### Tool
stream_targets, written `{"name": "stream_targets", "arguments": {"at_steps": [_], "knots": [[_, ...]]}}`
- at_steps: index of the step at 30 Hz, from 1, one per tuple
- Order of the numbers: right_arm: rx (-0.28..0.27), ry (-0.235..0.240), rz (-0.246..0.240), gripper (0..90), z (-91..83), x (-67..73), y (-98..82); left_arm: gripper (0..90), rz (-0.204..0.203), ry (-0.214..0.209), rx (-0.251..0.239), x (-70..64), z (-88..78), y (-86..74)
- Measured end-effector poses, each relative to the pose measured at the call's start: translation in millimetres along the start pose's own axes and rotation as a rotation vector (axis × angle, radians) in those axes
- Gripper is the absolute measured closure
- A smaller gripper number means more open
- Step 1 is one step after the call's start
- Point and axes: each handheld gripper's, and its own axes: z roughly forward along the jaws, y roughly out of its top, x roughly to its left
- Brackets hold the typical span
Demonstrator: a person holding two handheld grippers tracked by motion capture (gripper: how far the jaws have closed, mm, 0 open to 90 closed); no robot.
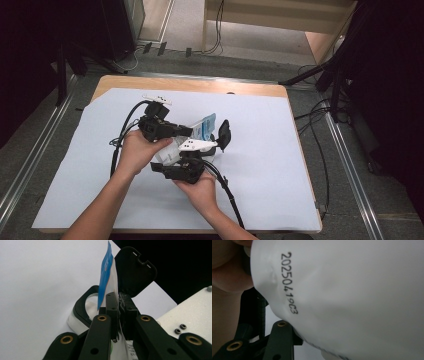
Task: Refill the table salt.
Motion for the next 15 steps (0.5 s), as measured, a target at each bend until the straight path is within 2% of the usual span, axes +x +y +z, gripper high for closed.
{"name": "stream_targets", "arguments": {"at_steps": [7,15], "knots": [[-0.005,0.002,0.012,62.4,-1.7,-1.3,1.8,87.5,-0.003,-0.007,0.015,-0.4,0.2,1.6],[-0.005,0.013,0.015,61.1,-1.2,-1.0,4.9,87.5,0.002,-0.001,0.031,0.5,-1.2,5.7]]}}
